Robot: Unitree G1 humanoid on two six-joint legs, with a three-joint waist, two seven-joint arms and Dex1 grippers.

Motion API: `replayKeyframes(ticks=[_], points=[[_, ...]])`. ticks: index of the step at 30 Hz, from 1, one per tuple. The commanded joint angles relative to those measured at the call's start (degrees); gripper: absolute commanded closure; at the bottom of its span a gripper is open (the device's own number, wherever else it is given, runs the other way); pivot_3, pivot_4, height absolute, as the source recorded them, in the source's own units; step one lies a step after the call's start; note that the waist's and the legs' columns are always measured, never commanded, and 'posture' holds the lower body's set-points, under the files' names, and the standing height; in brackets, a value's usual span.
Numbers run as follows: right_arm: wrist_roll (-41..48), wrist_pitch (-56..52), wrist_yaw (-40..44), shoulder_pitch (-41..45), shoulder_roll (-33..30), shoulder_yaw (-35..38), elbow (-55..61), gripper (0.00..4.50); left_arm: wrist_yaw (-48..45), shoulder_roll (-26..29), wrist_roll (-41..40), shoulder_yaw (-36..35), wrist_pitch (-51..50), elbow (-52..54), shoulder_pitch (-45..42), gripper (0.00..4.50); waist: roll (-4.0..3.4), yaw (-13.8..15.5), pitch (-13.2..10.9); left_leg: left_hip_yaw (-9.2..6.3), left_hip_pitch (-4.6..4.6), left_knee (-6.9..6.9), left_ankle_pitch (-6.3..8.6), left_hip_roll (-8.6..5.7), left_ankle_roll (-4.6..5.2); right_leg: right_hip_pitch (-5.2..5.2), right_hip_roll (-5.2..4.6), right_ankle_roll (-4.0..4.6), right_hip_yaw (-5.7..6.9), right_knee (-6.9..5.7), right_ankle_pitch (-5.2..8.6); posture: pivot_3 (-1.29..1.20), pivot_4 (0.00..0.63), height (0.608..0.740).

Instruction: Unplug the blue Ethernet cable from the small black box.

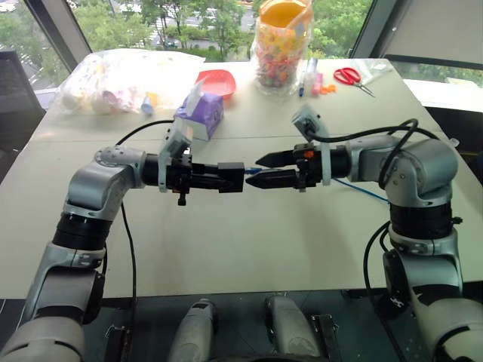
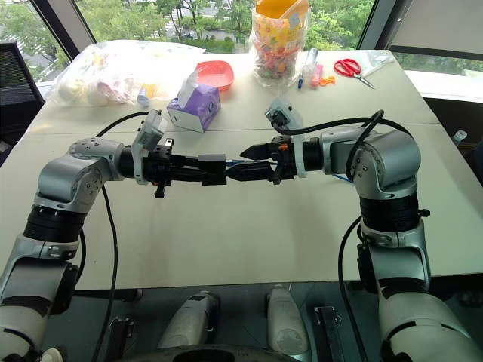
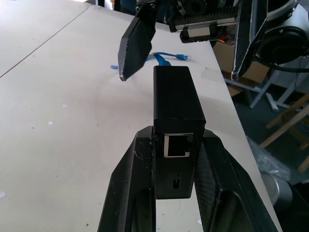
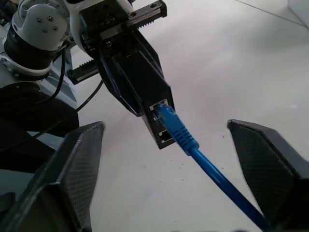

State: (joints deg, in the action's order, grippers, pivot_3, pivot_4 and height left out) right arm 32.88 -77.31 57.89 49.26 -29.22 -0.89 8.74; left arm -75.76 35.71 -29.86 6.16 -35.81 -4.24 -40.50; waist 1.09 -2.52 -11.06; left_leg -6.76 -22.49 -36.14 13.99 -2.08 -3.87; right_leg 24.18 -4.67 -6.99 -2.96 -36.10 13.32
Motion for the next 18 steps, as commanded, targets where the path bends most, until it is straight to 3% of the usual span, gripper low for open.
replayKeyframes(ticks=[1,14,17,18], points=[[1.8,1.0,-0.8,1.7,-0.6,-0.9,0.5,1.87,0.3,0.1,-0.2,-0.8,0.9,2.0,-0.1,4.03,0.0,0.0,0.0,0.0,0.0,0.0,0.0,0.0,0.0,0.0,0.0,0.0,0.0,0.0,0.0,0.0,0.15,0.74],[3.6,2.5,-2.6,1.7,-1.6,-2.8,0.4,1.87,0.3,0.2,0.1,-0.4,1.7,2.5,0.7,4.03,0.0,0.0,0.0,0.0,-0.01,0.0,0.0,0.0,0.0,0.01,0.0,0.0,0.0,0.0,0.0,0.0,0.15,0.74],[4.0,2.7,-2.7,1.7,-2.0,-3.0,0.4,2.68,-0.2,0.4,0.3,-0.1,1.8,2.8,0.8,4.03,0.0,0.0,0.0,0.0,-0.01,0.0,0.0,0.0,0.0,0.01,0.0,0.0,0.0,0.0,0.0,0.0,0.15,0.74],[4.1,2.7,-2.6,1.7,-2.1,-3.1,0.4,3.2,-0.4,0.5,0.4,-0.1,1.9,3.0,1.0,4.03,0.0,0.0,0.0,0.0,0.0,0.0,0.0,0.0,0.0,0.01,0.0,0.0,0.0,0.0,0.0,0.0,0.15,0.74]])
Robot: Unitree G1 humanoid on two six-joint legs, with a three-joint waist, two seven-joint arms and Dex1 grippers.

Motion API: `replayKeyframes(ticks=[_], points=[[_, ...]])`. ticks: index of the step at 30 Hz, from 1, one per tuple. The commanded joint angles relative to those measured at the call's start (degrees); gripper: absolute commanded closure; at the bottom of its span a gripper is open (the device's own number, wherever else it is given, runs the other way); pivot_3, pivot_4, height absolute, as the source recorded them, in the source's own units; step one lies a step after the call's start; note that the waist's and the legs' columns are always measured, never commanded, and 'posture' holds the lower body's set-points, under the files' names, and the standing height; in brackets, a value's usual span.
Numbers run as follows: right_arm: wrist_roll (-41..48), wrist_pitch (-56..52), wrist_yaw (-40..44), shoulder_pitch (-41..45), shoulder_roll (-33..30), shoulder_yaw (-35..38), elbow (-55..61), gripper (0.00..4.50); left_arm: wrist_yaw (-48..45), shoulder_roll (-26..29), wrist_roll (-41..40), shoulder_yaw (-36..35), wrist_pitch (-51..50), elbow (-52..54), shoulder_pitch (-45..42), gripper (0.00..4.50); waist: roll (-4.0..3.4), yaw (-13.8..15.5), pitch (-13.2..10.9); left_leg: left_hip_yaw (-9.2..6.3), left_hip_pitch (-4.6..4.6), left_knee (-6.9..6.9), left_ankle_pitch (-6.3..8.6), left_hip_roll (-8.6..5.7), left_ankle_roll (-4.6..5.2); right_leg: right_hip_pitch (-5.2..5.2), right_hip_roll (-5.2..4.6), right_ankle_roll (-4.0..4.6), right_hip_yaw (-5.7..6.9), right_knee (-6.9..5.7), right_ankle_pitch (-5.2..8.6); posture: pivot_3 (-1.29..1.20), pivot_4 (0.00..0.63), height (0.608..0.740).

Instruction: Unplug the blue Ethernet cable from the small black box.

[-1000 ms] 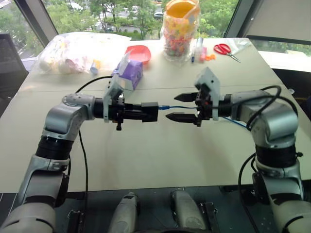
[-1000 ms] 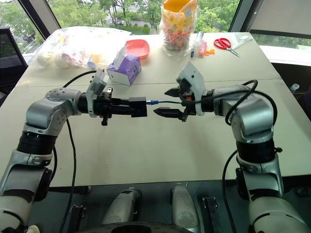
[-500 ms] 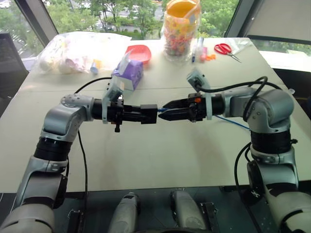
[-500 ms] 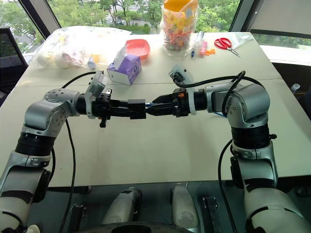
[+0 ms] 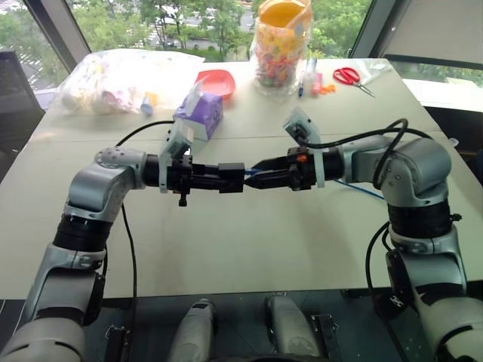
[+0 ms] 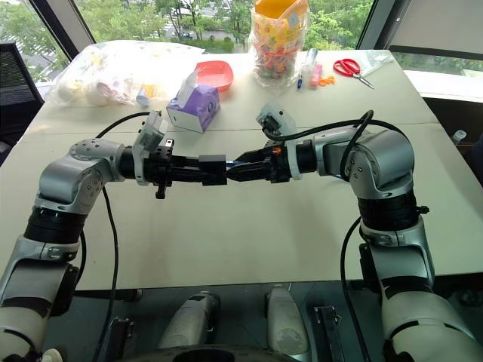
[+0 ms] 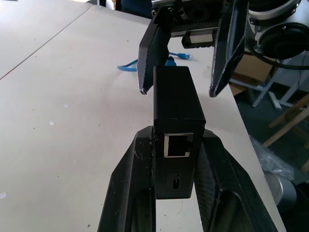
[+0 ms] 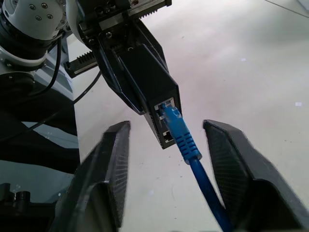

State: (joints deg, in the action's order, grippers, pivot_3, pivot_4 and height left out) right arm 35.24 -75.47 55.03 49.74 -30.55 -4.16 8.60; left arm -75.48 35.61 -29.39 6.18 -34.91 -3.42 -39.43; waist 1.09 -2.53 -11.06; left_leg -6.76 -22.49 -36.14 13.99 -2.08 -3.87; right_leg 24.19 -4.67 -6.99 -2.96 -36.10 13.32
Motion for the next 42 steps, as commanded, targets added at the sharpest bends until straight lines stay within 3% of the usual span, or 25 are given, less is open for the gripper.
replayKeyframes(ticks=[1,2,3,18,32,37,42], points=[[1.8,0.8,0.3,1.2,-0.9,0.1,0.6,3.7,-0.8,0.6,0.0,0.0,1.1,2.3,0.0,4.03,0.0,0.0,0.0,0.0,0.0,0.0,0.0,0.0,0.0,0.0,0.0,0.0,0.0,0.0,0.0,0.0,0.15,0.74],[1.9,0.9,0.3,1.2,-1.0,0.1,0.6,4.34,-0.9,0.7,0.0,0.0,1.2,2.4,0.1,4.03,0.0,0.0,0.0,0.0,0.0,0.0,0.0,0.0,0.0,0.0,0.0,0.0,0.0,0.0,0.0,0.0,0.15,0.74],[2.1,0.9,0.3,1.3,-1.1,0.0,0.6,4.46,-0.8,0.7,0.0,-0.1,1.2,2.4,0.1,4.03,0.0,0.0,0.0,0.0,0.0,0.0,0.0,0.01,0.0,0.01,0.01,0.0,0.0,0.0,0.0,0.0,0.15,0.74],[2.3,2.2,-2.0,-0.6,-2.0,-0.7,0.1,4.46,-1.1,1.3,-1.5,-1.5,-0.5,2.9,0.2,4.03,0.0,0.0,0.0,0.01,-0.01,0.0,0.0,0.0,0.0,0.01,0.0,0.0,0.0,0.0,0.0,0.0,0.15,0.74],[0.7,7.6,-1.6,-6.6,-10.0,2.6,-6.9,4.46,-0.5,3.1,-3.0,-2.4,-2.6,5.9,1.8,4.03,0.04,-0.1,0.0,0.01,-0.03,0.01,0.0,-0.01,0.0,0.0,-0.01,0.0,0.0,0.04,0.01,0.0,0.15,0.74],[-10.3,22.3,-14.7,-7.8,-4.1,2.7,-13.6,4.46,4.2,0.3,1.8,-0.9,3.4,3.7,2.6,4.03,0.05,0.0,0.0,0.05,0.0,-0.01,0.0,0.02,0.0,0.01,0.01,-0.01,-0.01,0.02,0.01,0.0,0.15,0.74],[-18.2,26.9,-25.0,-6.6,0.9,1.3,-20.0,4.46,10.4,-4.0,9.7,1.6,14.2,-0.4,5.4,4.03,0.05,0.1,0.0,0.06,-0.01,-0.01,0.0,0.01,0.0,0.02,-0.01,0.0,-0.02,0.04,-0.01,0.0,0.15,0.74]])
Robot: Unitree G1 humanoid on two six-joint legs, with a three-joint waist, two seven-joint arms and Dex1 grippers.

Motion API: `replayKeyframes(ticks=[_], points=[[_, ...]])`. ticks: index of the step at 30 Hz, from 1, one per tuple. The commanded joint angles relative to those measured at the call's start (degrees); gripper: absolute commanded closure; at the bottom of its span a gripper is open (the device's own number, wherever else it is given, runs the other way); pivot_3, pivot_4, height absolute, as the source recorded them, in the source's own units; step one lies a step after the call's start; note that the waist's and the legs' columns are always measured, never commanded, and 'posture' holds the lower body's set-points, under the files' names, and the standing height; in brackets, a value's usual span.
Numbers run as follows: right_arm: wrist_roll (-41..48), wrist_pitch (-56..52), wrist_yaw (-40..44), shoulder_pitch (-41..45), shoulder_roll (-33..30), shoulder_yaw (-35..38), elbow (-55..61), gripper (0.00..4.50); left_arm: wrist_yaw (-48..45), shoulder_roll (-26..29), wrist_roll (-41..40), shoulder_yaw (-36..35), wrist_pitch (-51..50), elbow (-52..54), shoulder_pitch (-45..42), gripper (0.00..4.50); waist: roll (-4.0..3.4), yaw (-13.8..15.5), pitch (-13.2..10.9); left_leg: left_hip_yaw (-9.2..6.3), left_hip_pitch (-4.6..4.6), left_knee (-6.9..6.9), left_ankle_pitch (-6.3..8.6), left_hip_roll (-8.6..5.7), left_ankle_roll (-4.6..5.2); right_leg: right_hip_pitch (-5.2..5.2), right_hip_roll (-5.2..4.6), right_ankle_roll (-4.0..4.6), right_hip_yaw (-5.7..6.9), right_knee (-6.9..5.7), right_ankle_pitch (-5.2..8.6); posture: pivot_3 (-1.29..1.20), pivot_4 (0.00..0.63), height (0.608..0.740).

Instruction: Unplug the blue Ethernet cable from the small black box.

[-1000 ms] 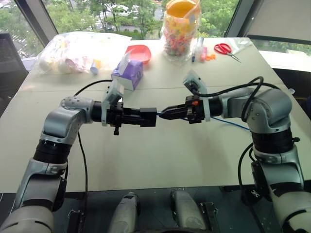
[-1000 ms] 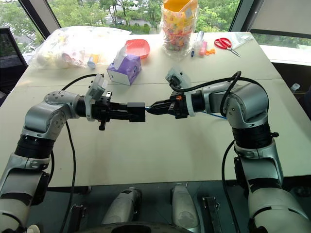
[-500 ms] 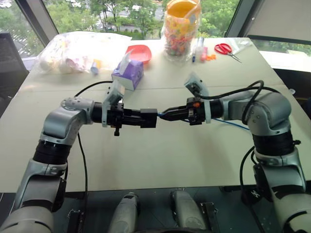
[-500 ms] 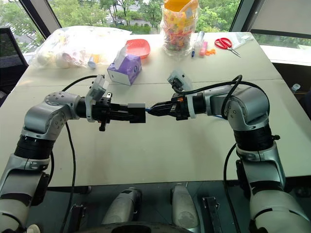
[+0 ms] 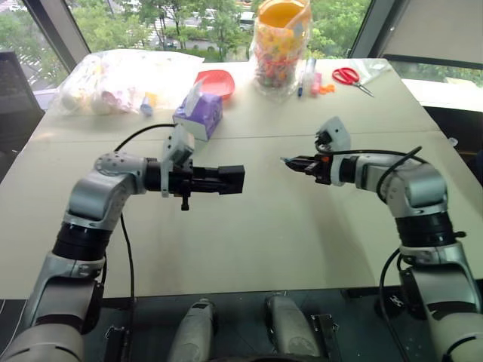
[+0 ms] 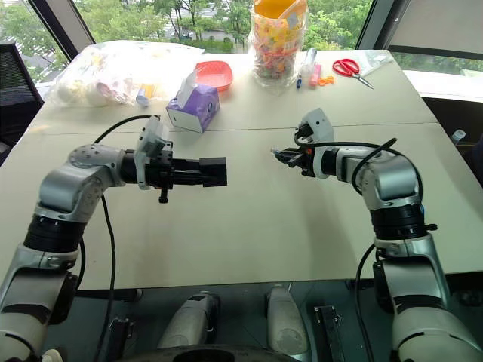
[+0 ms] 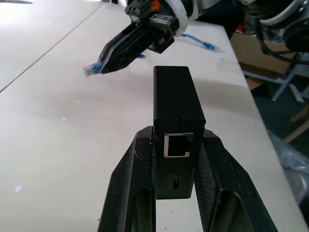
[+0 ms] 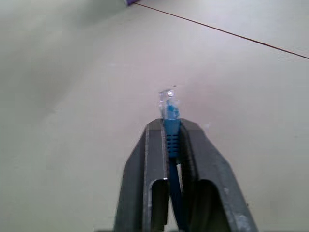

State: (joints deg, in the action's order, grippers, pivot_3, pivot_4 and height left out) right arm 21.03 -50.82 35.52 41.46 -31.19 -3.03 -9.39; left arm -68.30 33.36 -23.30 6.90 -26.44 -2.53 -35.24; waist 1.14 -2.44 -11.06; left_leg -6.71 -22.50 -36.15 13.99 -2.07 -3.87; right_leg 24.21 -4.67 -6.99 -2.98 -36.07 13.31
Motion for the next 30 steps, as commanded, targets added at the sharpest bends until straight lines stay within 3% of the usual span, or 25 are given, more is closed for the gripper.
replayKeyframes(ticks=[1,4,10,15,20,30], points=[[-4.6,2.1,-6.4,1.7,2.1,0.3,-2.3,4.46,3.4,-2.4,3.7,0.8,6.4,-1.7,1.7,4.03,0.0,0.1,0.0,0.0,-0.01,0.01,0.0,0.0,0.0,0.01,-0.01,0.0,0.0,0.0,0.0,0.0,0.15,0.74],[-5.2,1.0,-8.1,1.0,3.2,1.1,-0.6,3.29,6.4,-5.5,5.4,0.8,9.7,-4.5,1.9,4.03,0.0,0.2,0.0,-0.01,-0.09,0.02,0.0,-0.02,0.0,0.09,-0.02,0.01,-0.01,-0.02,-0.01,0.0,0.15,0.74],[-3.6,-5.0,-10.2,-2.1,2.1,3.8,10.1,0.12,12.1,-11.3,9.1,0.2,17.6,-13.1,0.3,4.03,-0.01,0.2,0.0,-0.03,-0.09,0.0,0.0,-0.03,0.0,0.09,-0.02,0.0,0.0,-0.02,-0.01,0.0,0.15,0.74],[3.2,-16.4,-9.9,-7.7,0.0,10.8,28.1,0.05,15.6,-15.1,11.7,0.0,24.9,-21.3,-1.7,4.03,0.0,0.7,0.0,-0.04,-0.12,0.0,0.01,-0.04,0.02,0.08,-0.03,0.0,0.0,-0.01,-0.01,0.0,0.15,0.74],[6.9,-23.1,-11.3,-14.8,1.0,13.0,40.4,0.05,17.9,-16.8,14.9,0.4,33.4,-30.7,-2.8,4.03,0.01,0.7,0.0,-0.04,-0.05,0.0,0.02,-0.03,0.03,0.04,-0.01,-0.01,0.01,-0.04,-0.01,0.0,0.15,0.74],[8.5,-28.4,-16.1,-18.3,4.7,14.4,47.0,0.05,18.1,-16.7,15.4,-1.6,39.0,-42.5,-4.9,4.03,0.03,0.9,0.1,-0.02,0.15,-0.09,0.01,-0.03,0.05,-0.22,-0.01,-0.02,0.01,-0.03,0.0,0.0,0.15,0.74]])
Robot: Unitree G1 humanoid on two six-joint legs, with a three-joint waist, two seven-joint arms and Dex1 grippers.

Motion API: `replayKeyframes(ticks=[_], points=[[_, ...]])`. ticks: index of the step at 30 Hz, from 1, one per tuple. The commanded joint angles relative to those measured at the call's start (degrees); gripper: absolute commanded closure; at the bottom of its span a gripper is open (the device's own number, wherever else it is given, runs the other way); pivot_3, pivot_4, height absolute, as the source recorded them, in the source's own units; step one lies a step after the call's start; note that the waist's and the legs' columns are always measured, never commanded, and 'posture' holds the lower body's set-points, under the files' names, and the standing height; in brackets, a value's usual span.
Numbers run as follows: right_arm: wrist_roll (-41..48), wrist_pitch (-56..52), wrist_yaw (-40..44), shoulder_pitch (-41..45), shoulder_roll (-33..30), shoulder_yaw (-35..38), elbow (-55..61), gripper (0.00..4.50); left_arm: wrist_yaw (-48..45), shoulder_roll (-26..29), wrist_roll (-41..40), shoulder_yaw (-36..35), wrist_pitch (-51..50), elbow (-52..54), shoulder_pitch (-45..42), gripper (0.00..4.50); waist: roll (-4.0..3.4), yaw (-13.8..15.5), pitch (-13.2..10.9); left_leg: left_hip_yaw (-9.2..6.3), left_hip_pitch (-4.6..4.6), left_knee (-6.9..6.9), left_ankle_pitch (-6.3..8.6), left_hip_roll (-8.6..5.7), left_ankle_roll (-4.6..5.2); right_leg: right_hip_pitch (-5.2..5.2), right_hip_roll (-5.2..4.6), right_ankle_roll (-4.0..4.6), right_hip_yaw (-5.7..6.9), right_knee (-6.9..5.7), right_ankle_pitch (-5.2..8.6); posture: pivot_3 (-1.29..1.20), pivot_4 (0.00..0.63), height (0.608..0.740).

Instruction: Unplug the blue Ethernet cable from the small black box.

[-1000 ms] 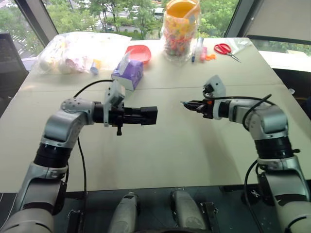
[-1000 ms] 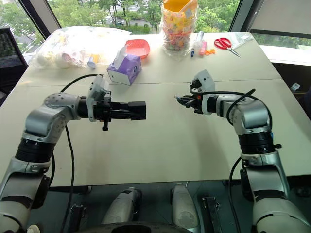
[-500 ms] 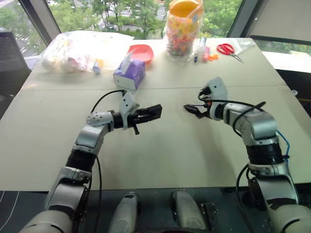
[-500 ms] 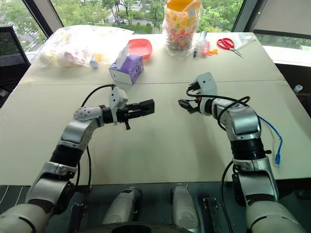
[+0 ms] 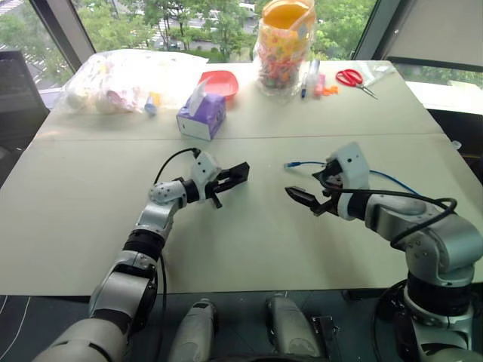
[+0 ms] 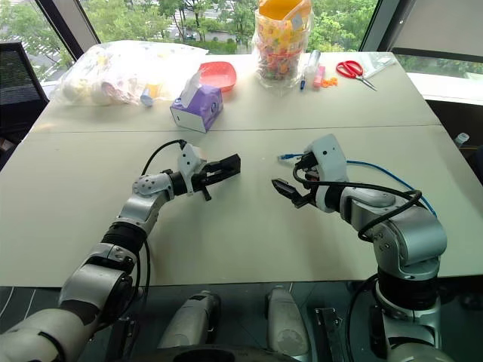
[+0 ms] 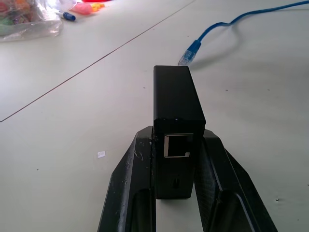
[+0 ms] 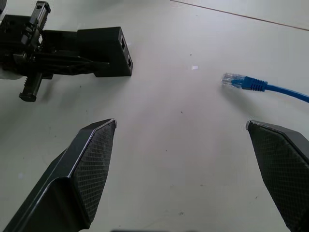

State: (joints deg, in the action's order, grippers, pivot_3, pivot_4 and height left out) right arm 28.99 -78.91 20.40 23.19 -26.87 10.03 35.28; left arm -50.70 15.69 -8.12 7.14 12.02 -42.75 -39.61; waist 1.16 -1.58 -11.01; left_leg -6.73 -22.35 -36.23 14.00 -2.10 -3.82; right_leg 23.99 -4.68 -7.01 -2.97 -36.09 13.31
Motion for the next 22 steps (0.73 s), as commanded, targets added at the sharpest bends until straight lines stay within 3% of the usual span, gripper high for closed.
replayKeyframes(ticks=[1,2,7,9,22], points=[[0.5,-0.5,-1.3,-0.3,0.5,1.2,2.5,0.01,0.3,1.3,0.0,-2.3,0.4,-2.5,-0.5,3.53,-0.01,0.0,0.0,0.0,0.0,0.0,0.0,0.0,0.0,0.0,0.0,0.0,0.0,0.0,0.0,0.0,0.15,0.74],[0.5,-0.7,-1.6,-0.6,0.7,1.1,2.8,0.0,-0.1,1.7,-0.4,-2.7,0.0,-2.6,-0.5,2.93,-0.01,-0.1,0.0,0.0,0.0,0.0,0.0,0.0,0.0,0.0,0.0,0.0,0.0,0.0,0.0,0.0,0.15,0.74],[1.1,-1.0,-1.7,-2.1,0.1,0.6,3.8,0.0,-2.0,3.5,-1.6,-4.3,-1.8,-0.5,0.6,0.8,-0.01,-0.4,0.0,-0.03,-0.02,0.04,0.0,0.0,0.0,0.02,0.0,0.0,0.01,0.0,0.0,0.0,0.15,0.74],[1.2,-0.7,-1.6,-2.5,-0.5,0.3,3.5,0.0,-2.8,4.2,-1.9,-5.0,-2.5,0.0,1.0,0.17,-0.01,-0.4,0.0,-0.03,-0.04,0.04,0.0,0.0,0.0,0.02,0.0,0.0,0.01,0.01,0.0,0.0,0.15,0.74],[7.4,2.0,6.1,-4.8,-6.8,4.4,6.3,0.0,-10.2,12.8,-9.6,-6.1,-21.4,28.5,11.4,0.17,-0.01,-0.7,0.0,-0.04,-0.04,0.05,0.0,0.03,0.0,0.01,0.01,0.01,0.02,0.03,0.01,0.0,0.15,0.74]])
